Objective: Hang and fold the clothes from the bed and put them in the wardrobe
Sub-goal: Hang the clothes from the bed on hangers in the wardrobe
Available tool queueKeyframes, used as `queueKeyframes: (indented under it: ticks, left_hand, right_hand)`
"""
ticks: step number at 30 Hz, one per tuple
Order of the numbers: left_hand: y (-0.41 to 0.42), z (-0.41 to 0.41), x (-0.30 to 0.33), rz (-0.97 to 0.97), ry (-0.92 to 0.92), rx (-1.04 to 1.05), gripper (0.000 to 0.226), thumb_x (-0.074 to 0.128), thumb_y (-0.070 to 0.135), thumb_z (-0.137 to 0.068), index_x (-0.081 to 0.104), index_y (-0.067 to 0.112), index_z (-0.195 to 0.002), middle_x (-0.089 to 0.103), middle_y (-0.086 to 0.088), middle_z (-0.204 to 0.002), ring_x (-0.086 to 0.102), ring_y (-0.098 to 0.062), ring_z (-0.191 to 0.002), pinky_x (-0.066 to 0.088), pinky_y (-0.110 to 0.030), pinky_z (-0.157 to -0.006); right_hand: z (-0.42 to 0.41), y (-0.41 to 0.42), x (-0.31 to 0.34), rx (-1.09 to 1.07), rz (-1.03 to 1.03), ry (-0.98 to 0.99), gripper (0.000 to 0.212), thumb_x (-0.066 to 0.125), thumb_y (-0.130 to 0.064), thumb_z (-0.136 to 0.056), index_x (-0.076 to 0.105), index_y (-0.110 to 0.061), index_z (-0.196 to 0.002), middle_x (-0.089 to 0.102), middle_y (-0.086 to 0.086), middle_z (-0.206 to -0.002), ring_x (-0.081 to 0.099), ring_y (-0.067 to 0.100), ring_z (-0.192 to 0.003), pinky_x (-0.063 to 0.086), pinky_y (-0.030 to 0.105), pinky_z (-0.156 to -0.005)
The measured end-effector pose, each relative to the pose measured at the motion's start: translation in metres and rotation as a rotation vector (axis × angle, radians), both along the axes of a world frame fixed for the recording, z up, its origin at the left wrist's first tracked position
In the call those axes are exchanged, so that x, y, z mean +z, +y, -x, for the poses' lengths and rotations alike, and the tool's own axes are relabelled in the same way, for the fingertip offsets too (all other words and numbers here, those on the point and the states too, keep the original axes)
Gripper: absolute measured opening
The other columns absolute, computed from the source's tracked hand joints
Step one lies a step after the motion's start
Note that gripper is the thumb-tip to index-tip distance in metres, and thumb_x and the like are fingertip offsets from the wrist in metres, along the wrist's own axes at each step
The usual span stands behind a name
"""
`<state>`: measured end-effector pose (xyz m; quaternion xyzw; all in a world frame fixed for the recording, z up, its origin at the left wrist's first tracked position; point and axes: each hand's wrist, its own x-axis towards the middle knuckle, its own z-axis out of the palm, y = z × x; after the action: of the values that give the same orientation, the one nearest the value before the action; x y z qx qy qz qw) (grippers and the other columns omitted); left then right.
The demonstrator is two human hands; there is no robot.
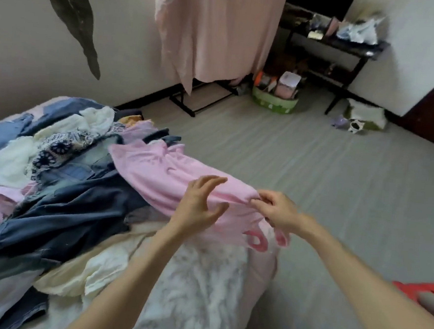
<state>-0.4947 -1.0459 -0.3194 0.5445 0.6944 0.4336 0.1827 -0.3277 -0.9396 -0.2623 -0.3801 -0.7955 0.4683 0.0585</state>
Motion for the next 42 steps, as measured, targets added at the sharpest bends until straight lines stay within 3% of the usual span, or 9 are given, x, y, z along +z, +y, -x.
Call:
queueKeyframes:
  ticks: [5,9,11,15,20,28,31,34,42]
  left_hand:
    - [0.062,-0.124,0.048,0.057,0.071,-0.557,0.084,0.065,0.032,-0.069,0.02,0.031,-0.141,0.034,0.013,-0.141,0.031,-0.006,-0.128,0.021,-0.014,-0.102]
    - [0.077,-0.231,0.086,0.058,-0.138,-0.785,0.012,0.061,0.035,-0.077,0.055,0.03,-0.085,0.05,0.016,-0.077,0.042,0.002,-0.07,0.039,-0.025,-0.063]
    - [0.074,-0.29,0.104,0.05,-0.231,-0.865,0.018,0.059,0.04,-0.076,0.056,0.023,-0.073,0.047,0.015,-0.069,0.04,0.002,-0.063,0.037,-0.023,-0.058]
    - [0.058,-0.378,0.134,0.083,-0.402,-0.937,0.016,0.06,0.025,-0.085,0.064,0.01,-0.081,0.059,0.009,-0.071,0.05,-0.001,-0.064,0.043,-0.02,-0.062]
    - [0.031,-0.469,0.162,0.218,-0.687,-1.11,0.008,0.063,0.018,-0.089,0.065,0.015,-0.095,0.071,0.006,-0.084,0.065,-0.013,-0.081,0.054,-0.025,-0.076]
    - [-0.014,-0.573,0.19,0.322,-0.82,-1.395,0.022,0.059,0.024,-0.084,0.074,0.035,-0.096,0.066,-0.004,-0.091,0.064,-0.013,-0.079,0.053,-0.025,-0.072]
    - [-0.017,-0.601,0.196,0.333,-0.835,-1.356,0.012,0.063,0.024,-0.086,0.074,0.025,-0.091,0.066,0.002,-0.08,0.062,-0.01,-0.071,0.051,-0.027,-0.071]
    - [-0.013,-0.633,0.191,0.318,-0.78,-1.258,0.012,0.059,0.022,-0.09,0.067,0.014,-0.095,0.067,0.003,-0.076,0.063,-0.014,-0.076,0.05,-0.032,-0.075]
    - [-0.019,-0.723,0.168,0.383,-0.628,-1.322,0.032,0.068,0.039,-0.08,0.065,0.009,-0.091,0.062,-0.002,-0.081,0.06,-0.016,-0.076,0.049,-0.031,-0.072]
  right_hand:
    - [-0.134,-0.003,0.076,-0.066,-0.215,0.057,0.012,0.056,-0.003,-0.091,0.063,-0.007,-0.083,0.055,-0.019,-0.055,0.051,-0.007,-0.052,0.037,0.011,-0.055]
    - [-0.243,-0.022,0.105,-0.353,-0.287,0.23,0.013,0.067,-0.011,-0.086,0.06,-0.02,-0.079,0.059,-0.013,-0.068,0.052,-0.005,-0.059,0.039,0.009,-0.057]
    - [-0.311,-0.041,0.108,-0.556,-0.322,0.339,0.011,0.068,-0.023,-0.082,0.058,-0.023,-0.086,0.06,-0.008,-0.083,0.056,-0.002,-0.073,0.044,0.011,-0.069]
    - [-0.43,-0.091,0.087,-0.755,-0.152,0.311,0.035,0.061,-0.023,-0.084,0.049,-0.037,-0.115,0.056,-0.01,-0.122,0.049,0.005,-0.119,0.039,0.025,-0.102]
    - [-0.517,-0.155,0.071,-0.835,-0.195,0.055,0.078,0.046,0.005,-0.078,0.027,-0.051,-0.129,0.027,-0.017,-0.148,0.02,-0.002,-0.137,0.018,0.021,-0.107]
    - [-0.589,-0.218,0.066,-0.938,-0.106,0.021,0.06,0.05,0.002,-0.08,0.048,-0.031,-0.13,0.028,-0.01,-0.146,0.024,0.0,-0.136,0.025,0.009,-0.095]
    - [-0.609,-0.245,0.063,-0.971,-0.059,-0.058,0.031,0.054,-0.009,-0.08,0.061,-0.007,-0.11,0.059,-0.003,-0.11,0.052,0.001,-0.099,0.039,0.016,-0.089]
    - [-0.641,-0.278,0.064,-1.151,-0.076,-0.195,0.004,0.049,-0.017,-0.079,0.048,-0.013,-0.079,0.05,-0.003,-0.075,0.045,0.012,-0.07,0.039,0.028,-0.063]
    - [-0.719,-0.368,0.071,-1.556,-0.146,-0.416,0.021,0.056,-0.02,-0.086,0.045,-0.02,-0.068,0.044,-0.008,-0.07,0.04,0.013,-0.066,0.032,0.027,-0.059]
